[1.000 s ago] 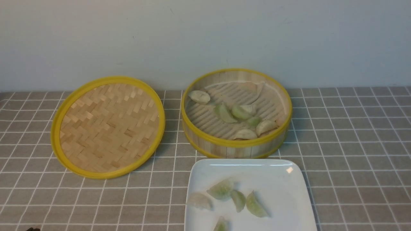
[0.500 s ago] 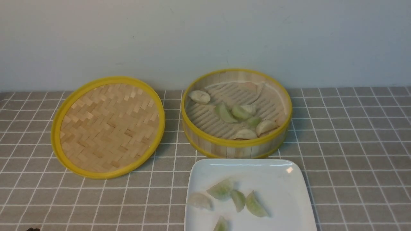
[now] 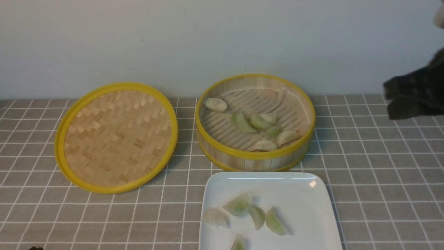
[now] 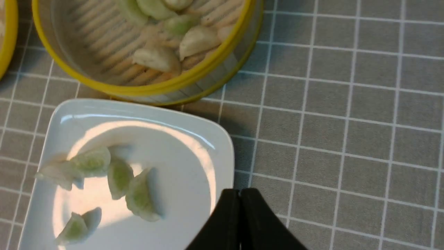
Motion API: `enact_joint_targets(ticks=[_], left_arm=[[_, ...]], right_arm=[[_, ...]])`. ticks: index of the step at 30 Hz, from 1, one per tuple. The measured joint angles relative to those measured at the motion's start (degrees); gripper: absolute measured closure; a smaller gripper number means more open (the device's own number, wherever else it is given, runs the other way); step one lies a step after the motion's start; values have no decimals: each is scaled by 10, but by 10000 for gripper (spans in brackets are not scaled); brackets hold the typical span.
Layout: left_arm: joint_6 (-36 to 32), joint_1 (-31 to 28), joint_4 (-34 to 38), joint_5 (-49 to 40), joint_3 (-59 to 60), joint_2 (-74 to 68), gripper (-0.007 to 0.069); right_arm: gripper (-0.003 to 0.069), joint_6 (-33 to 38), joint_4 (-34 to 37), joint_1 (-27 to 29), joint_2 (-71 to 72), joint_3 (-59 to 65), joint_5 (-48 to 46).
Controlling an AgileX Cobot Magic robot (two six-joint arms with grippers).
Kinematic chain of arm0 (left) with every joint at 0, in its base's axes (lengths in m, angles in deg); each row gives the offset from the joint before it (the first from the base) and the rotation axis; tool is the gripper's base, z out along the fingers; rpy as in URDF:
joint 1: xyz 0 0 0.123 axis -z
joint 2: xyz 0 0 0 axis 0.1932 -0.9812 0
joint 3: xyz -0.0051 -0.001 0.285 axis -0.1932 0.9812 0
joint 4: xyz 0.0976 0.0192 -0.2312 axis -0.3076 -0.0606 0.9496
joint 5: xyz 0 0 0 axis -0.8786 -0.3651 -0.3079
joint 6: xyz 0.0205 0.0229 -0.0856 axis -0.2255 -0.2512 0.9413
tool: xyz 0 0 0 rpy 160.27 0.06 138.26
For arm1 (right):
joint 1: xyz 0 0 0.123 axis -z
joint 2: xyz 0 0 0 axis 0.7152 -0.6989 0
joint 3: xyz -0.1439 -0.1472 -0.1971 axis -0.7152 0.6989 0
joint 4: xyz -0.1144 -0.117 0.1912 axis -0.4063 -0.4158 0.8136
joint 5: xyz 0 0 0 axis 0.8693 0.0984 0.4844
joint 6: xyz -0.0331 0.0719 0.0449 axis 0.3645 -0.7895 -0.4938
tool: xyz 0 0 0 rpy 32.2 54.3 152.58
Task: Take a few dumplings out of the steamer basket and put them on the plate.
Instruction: Use the right arm to grab a dumpling from inside the steamer
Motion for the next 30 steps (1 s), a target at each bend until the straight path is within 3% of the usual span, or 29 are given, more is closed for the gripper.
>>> enact_joint_targets(ticks=[9, 17, 18, 24, 30], left_arm=[[0, 0, 0, 0, 0, 0, 629], [0, 0, 0, 0, 0, 0, 629], [0, 0, 0, 0, 0, 0, 629], [0, 0, 0, 0, 0, 0, 629], [0, 0, 0, 0, 0, 0, 629]], right_arm=[[651, -4, -50, -91, -220, -195, -21], [480, -2, -63, -139, -371, -291, -21], [417, 7, -64, -150, -392, -305, -21], [249, 22, -76, -168, -427, -325, -21], [174, 22, -94, -168, -455, -330, -20]])
